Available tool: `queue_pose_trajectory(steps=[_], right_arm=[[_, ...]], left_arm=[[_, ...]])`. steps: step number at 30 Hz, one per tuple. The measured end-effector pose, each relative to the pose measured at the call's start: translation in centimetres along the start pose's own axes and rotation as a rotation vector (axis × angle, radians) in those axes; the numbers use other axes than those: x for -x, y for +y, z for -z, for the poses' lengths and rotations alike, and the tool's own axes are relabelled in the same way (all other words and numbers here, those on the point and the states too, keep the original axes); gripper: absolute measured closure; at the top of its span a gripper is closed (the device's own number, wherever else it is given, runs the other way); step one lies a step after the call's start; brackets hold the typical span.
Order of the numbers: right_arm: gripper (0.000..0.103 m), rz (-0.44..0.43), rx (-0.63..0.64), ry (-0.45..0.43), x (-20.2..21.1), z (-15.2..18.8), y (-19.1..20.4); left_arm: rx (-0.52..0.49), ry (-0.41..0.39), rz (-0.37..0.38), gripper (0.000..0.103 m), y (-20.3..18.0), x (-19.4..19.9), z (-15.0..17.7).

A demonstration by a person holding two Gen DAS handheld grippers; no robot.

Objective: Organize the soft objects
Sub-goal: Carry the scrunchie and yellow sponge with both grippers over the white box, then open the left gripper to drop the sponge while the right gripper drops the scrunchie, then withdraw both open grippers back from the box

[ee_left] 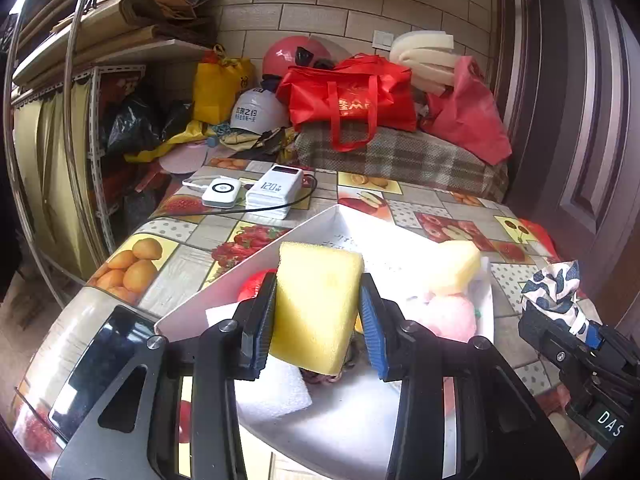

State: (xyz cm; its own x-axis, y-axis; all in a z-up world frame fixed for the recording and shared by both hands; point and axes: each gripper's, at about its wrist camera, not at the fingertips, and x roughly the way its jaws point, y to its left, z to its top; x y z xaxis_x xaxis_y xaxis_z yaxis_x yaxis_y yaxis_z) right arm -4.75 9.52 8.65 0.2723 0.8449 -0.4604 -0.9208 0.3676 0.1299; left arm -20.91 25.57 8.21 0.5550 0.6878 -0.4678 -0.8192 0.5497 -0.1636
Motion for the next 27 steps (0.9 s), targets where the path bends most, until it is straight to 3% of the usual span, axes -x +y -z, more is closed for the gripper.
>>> queue_pose_trajectory(steps=[5,8,9,10,11,12,15,23,27], right_arm=[[0.050,-0.041,0.088,0.069,-4.0,-0.9,3.9],[0.050,-0.047,0.093,0.099,-5.7,-0.2,4.6],[0.047,-0.048,0.089,0.107,-6.0,0.1,4.6],[0.032,-0.054,0.086,0.120,-6.4,0.5,4.4],[0.020,-0.056,0.086,0.135,-6.8,0.8,4.3],[0.016,-0.052,0.083,0.137,-6.9,1.0,4.1],[0.016,-0.043,0.066,0.111,-6.4,0.8,3.3],[0.016,-0.024,0.018,-0.088,-0.4,-0.1,1.6],[0.016,0.089,0.028,-0.095,0.8,1.5,0.4]], left_arm=[[0.022,-0.013,-0.055,0.063,2.6,0.2,-0.4],[0.008,-0.004,-0.053,0.048,2.3,-0.8,0.2],[-0.008,-0.011,-0.078,0.023,1.9,-1.1,0.4],[-0.021,-0.013,-0.088,0.001,1.6,-1.4,0.6],[-0.025,-0.012,-0.094,0.000,1.5,-1.6,0.7],[-0.023,-0.005,-0.100,0.000,1.5,-1.8,0.6],[-0.013,-0.021,-0.118,0.000,1.7,-1.4,0.3],[-0.034,-0.079,-0.125,0.000,0.1,1.5,1.1],[-0.045,-0.045,-0.061,0.000,-1.7,2.0,4.1]])
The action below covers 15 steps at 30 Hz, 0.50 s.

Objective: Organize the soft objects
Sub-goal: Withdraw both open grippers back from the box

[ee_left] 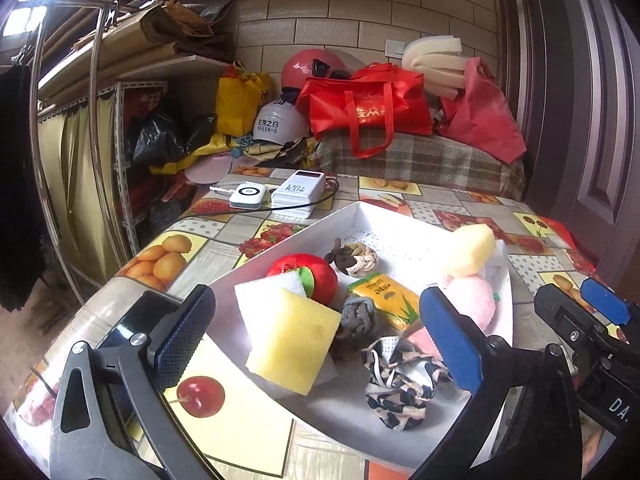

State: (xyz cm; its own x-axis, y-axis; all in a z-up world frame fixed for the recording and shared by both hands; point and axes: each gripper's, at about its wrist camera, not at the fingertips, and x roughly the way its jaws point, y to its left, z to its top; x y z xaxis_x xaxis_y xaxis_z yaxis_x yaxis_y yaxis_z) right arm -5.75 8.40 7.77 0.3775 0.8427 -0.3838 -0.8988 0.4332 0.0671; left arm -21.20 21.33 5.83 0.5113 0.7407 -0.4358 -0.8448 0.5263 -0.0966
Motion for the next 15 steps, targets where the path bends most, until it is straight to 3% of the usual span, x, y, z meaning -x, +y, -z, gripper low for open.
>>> queue_pose_trajectory(steps=[4,8,12,15], right_arm=[[0.016,0.077,-0.018,0.041,-0.4,1.1,-2.7],[0.016,0.146,-0.030,0.011,-0.1,1.2,-5.0],[0.015,0.128,0.005,-0.036,1.3,2.3,-6.4],[0.005,0.122,-0.001,-0.017,2.4,2.9,-7.2]], left_arm=[[-0.061,-0.005,0.045,0.000,-2.8,0.6,1.4],[-0.091,0.016,0.061,0.000,-4.1,0.3,2.1],[-0.079,-0.020,0.048,0.000,-4.2,1.3,2.4],[-0.089,-0.023,0.069,0.000,-4.7,2.4,3.0]])
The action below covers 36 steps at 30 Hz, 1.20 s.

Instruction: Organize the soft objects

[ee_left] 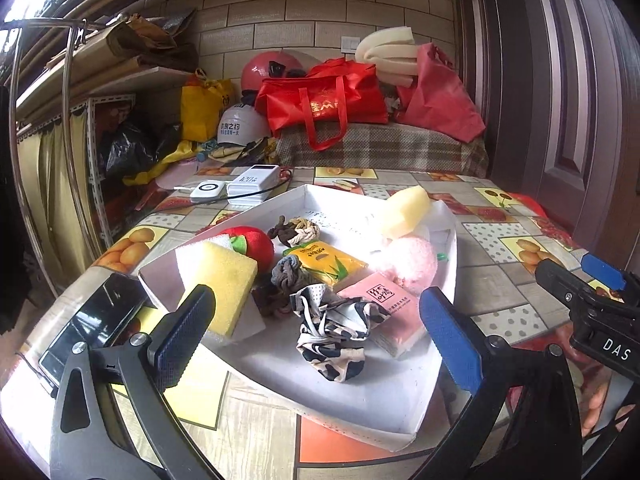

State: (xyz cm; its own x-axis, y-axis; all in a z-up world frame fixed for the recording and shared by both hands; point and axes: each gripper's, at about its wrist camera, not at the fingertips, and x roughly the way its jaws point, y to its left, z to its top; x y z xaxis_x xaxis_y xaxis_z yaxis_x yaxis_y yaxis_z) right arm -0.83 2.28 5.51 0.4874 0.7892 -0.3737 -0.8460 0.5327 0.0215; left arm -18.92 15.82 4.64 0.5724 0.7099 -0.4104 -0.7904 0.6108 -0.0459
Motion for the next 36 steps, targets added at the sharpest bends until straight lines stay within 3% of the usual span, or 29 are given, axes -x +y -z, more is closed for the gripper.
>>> queue_pose_trajectory(steps=[1,7,11,14,17,21,25,28,36], right_arm=[[0.000,-0.001,-0.004,-0.003,0.6,0.2,-0.3],[0.000,0.042,-0.019,0.021,3.5,1.1,-1.9],[0.000,0.051,-0.087,0.041,5.2,1.7,-3.3],[0.000,0.048,-0.110,-0.047,7.9,2.1,-3.6],[0.000,0.070,-0.106,-0.193,10.9,2.7,-3.6],[0.000,0.096,-0.111,-0.311,12.7,2.8,-4.0],[0.000,0.094,-0.126,-0.232,11.4,2.5,-4.4],[0.000,0.123,-0.099,-0.224,11.4,2.6,-3.8],[0.000,0.100,-0.037,-0.220,11.3,2.8,-2.9]], left_arm=[[-0.008,-0.004,0.008,0.000,-0.3,0.5,0.2],[-0.090,0.017,-0.018,0.000,-2.6,2.1,0.8],[-0.082,0.038,-0.045,0.000,-3.1,3.0,1.2],[-0.030,0.012,-0.036,0.000,-2.8,4.4,1.6],[0.004,-0.068,-0.073,0.000,-2.6,5.8,1.4],[-0.032,-0.113,-0.068,0.000,-3.1,5.9,0.9],[-0.099,-0.075,-0.086,0.000,-4.3,5.4,1.3],[-0.137,-0.053,-0.118,0.000,-5.1,5.0,1.4],[-0.074,-0.014,-0.094,0.000,-4.0,4.3,1.5]])
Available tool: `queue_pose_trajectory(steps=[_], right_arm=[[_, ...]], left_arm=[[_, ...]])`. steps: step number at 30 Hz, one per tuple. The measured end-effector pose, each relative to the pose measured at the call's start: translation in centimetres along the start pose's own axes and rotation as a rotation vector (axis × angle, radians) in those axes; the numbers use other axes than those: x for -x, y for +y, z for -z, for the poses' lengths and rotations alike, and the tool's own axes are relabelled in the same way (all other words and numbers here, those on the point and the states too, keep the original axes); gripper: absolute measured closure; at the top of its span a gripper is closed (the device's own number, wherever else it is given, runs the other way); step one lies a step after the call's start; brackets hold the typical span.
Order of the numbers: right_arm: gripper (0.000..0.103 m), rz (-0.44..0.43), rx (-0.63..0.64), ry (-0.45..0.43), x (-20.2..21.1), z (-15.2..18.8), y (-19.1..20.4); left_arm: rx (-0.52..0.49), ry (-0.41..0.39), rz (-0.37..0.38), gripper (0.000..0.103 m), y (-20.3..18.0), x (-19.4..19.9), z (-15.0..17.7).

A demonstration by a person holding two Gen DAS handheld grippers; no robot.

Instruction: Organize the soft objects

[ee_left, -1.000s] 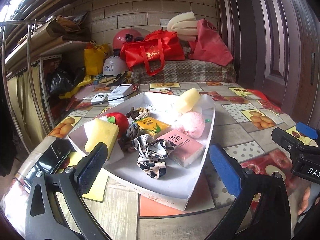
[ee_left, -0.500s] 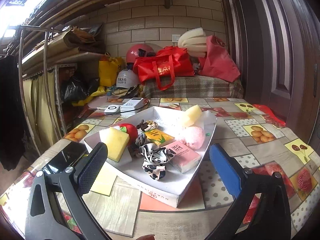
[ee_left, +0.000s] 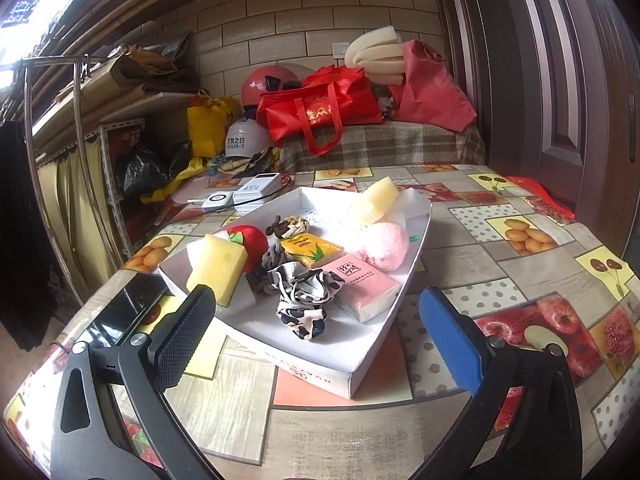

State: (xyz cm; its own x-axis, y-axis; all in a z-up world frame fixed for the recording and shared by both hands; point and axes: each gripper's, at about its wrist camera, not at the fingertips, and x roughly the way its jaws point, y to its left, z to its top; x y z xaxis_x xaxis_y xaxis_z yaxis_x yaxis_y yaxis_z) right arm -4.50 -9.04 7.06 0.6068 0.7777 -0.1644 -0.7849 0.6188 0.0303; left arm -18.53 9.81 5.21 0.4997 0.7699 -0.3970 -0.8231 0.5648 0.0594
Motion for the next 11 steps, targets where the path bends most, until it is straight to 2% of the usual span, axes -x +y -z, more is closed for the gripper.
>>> queue_pose_trajectory(steps=[11], right_arm=[[0.000,-0.004,-0.012,0.011,-0.21,0.11,-0.54]], left_arm=[[0.038,0.051,0.013,0.000,0.69,-0.89,0.15]])
